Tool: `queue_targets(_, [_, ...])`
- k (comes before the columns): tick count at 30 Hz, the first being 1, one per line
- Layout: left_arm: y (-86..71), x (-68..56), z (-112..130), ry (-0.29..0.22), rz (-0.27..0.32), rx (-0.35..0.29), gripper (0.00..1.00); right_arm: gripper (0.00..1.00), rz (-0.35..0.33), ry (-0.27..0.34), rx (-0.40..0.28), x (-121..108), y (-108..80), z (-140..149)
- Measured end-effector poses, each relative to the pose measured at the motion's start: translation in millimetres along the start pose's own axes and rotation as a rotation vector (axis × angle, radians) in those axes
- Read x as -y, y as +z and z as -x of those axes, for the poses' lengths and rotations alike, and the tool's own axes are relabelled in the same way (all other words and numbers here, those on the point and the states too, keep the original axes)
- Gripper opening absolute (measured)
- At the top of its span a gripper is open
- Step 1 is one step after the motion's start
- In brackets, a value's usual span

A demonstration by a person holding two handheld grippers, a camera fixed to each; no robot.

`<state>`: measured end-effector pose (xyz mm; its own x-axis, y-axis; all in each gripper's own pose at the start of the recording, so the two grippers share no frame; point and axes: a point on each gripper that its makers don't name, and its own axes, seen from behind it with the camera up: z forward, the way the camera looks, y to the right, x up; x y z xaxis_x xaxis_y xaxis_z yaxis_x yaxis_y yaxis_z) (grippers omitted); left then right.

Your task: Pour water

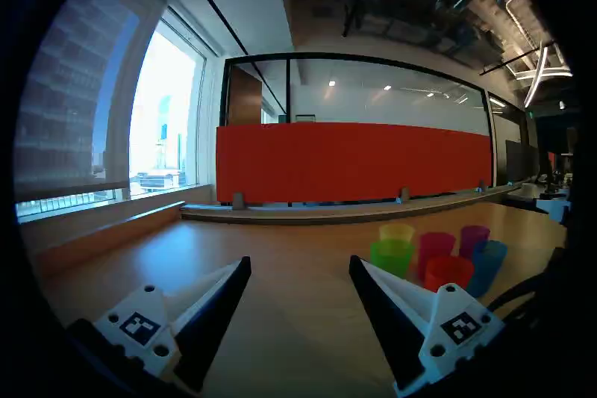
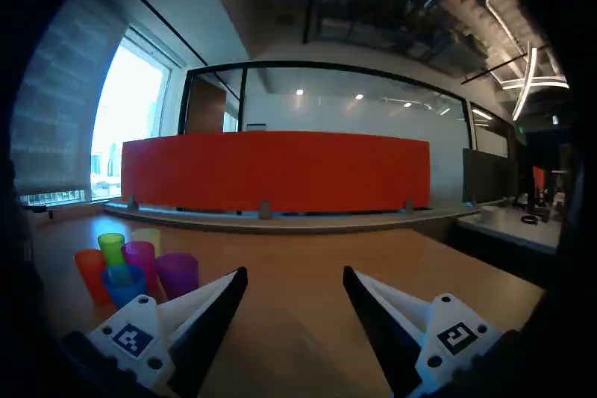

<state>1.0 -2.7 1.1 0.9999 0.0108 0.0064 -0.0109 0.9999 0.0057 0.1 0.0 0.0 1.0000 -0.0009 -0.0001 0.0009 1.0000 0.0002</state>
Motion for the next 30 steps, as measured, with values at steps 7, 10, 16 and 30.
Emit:
queue_targets(7, [4.3,-0.6,-27,0.009,0.013,-0.012,0.98,0.99,-0.019,-0.033,-0.002,5,0.7,-15])
queue_targets(10, [7.4,-6.9,-38,-0.013,0.045,-0.001,0.98,0.99,-0.036,-0.032,0.005,10,2.4,-28])
queue_targets(16, [16.0,-15.4,-69,-0.016,0.107,0.025,0.98,0.99,-0.064,0.0,0.023,13,8.0,-63])
queue_targets(30, [35.4,-23.3,-149,0.034,0.2,0.04,0.98,0.99,-0.136,0.051,0.07,20,20.0,-138])
